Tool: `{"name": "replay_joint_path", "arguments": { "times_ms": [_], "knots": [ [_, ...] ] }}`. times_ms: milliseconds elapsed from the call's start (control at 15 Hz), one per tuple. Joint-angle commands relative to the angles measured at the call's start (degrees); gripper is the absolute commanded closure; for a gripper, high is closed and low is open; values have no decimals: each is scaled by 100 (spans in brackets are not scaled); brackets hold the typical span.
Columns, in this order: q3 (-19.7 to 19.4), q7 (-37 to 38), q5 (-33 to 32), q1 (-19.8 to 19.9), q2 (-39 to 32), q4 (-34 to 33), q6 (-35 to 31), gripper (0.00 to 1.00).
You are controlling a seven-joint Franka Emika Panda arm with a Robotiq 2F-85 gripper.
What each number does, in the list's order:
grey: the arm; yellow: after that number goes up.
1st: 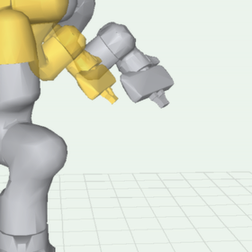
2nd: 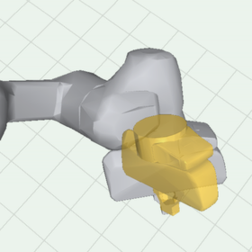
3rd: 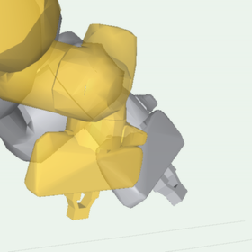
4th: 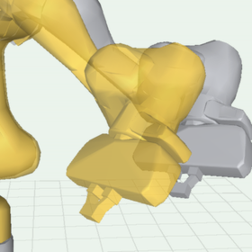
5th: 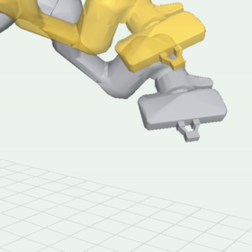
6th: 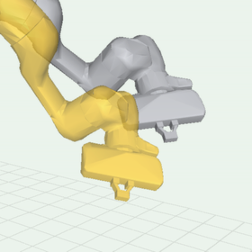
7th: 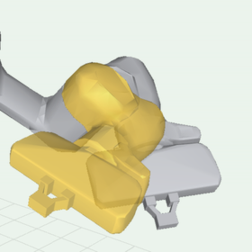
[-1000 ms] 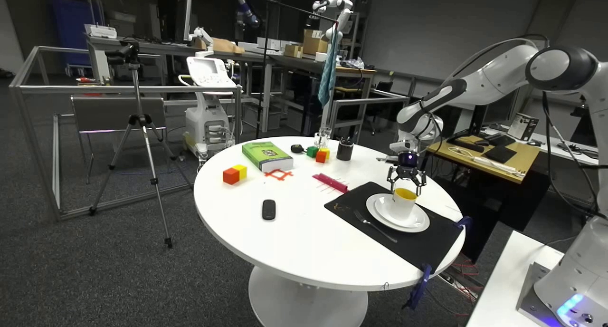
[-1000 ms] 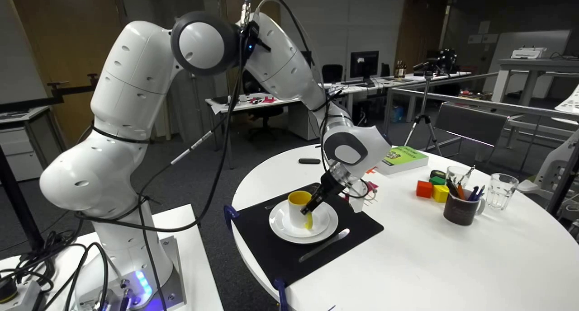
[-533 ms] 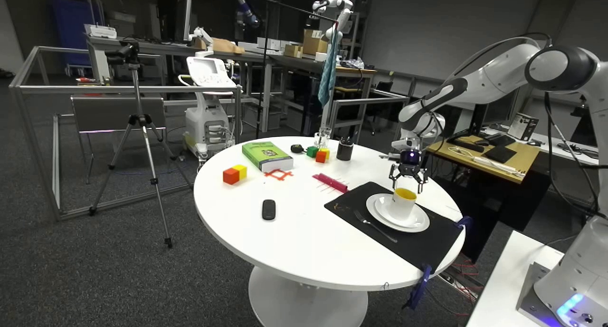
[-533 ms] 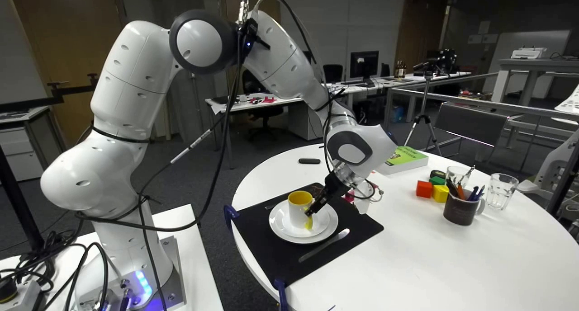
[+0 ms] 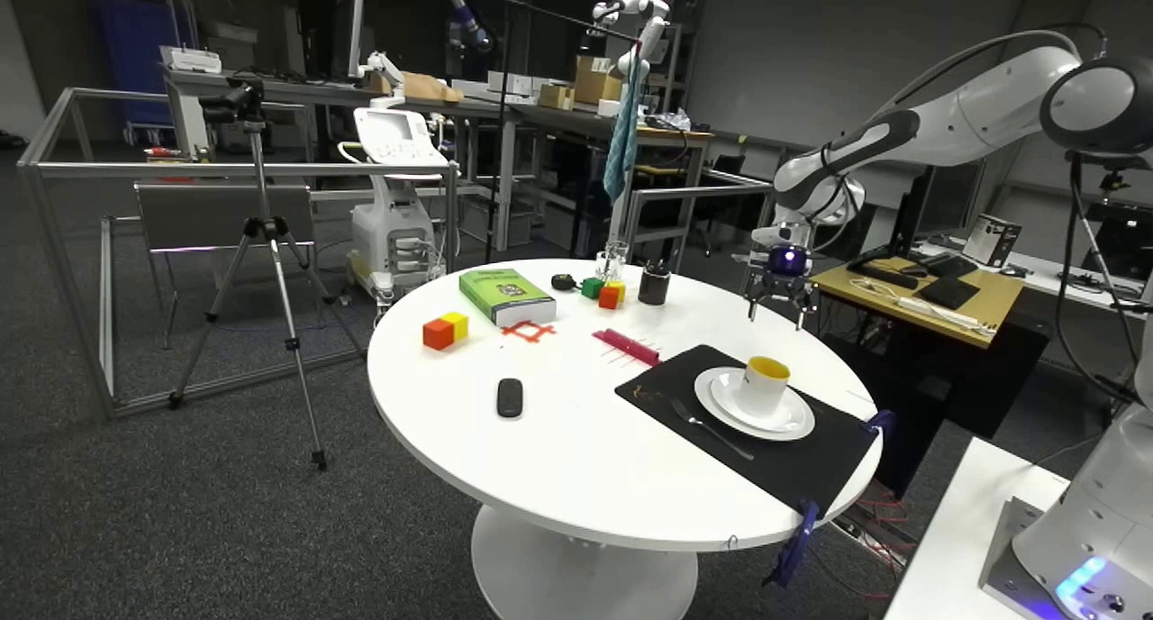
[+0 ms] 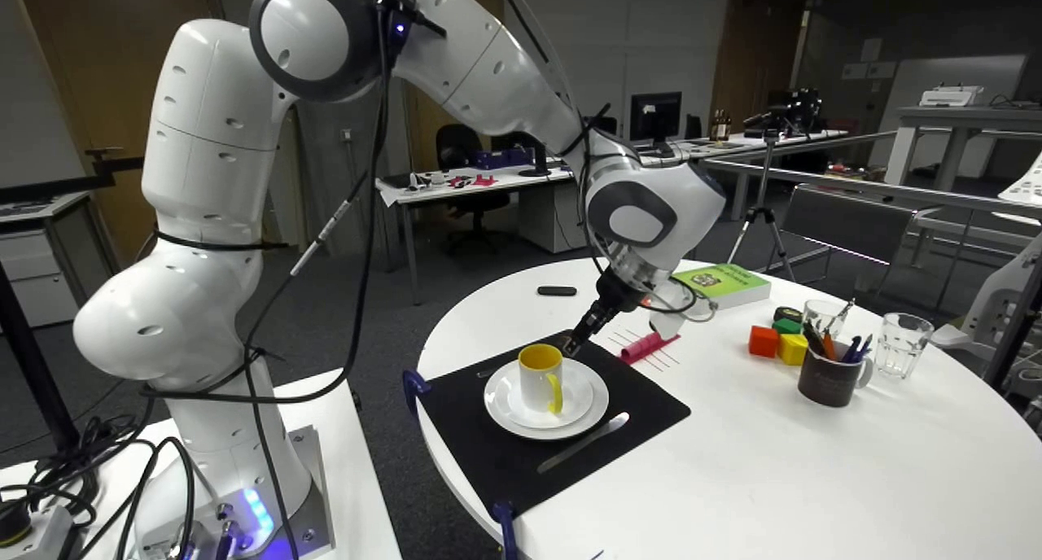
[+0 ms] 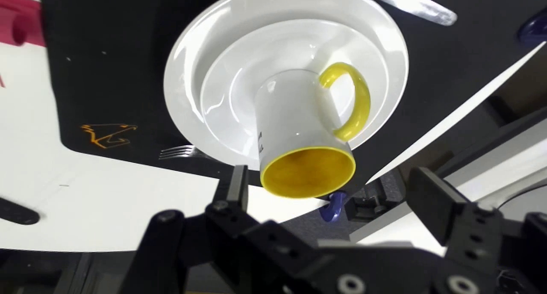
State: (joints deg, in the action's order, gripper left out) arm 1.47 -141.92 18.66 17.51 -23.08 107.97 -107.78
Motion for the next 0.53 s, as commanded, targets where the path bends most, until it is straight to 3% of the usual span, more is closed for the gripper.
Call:
{"name": "replay_joint_path", "arguments": {
  "times_ms": [0, 467],
  "knots": [
    [-291, 829, 136, -188, 992, 514, -204, 0],
    [-642, 2784, -101, -436, 2328, 1181, -533, 0]
  ]
}}
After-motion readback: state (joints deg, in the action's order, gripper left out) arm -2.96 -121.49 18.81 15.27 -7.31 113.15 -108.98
